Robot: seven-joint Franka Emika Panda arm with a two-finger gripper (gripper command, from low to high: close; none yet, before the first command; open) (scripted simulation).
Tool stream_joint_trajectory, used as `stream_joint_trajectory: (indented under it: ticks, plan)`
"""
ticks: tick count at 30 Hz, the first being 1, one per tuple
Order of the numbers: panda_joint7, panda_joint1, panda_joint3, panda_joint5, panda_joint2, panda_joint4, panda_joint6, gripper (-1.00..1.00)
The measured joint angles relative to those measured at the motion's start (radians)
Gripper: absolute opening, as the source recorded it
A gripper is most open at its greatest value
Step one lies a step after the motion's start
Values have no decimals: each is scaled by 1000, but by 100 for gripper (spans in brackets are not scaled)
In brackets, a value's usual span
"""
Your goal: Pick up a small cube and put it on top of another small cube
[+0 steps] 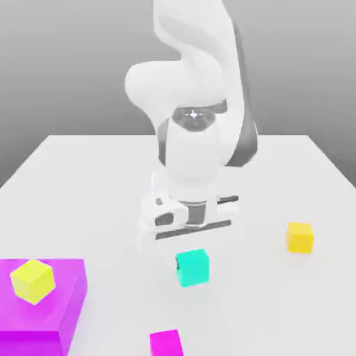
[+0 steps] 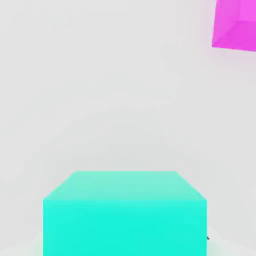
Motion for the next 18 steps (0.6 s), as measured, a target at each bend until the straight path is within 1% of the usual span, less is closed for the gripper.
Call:
stream_joint_trajectory:
  ticks: [2,9,15,18]
  plan:
    - [-76,107,33,22,-31,-1,-29,-100]
    - [-359,339,159,90,-124,-3,-116,-100]
    - [-583,558,260,122,-193,-6,-183,-100]
    - [-586,567,285,87,-130,-4,-123,-100]
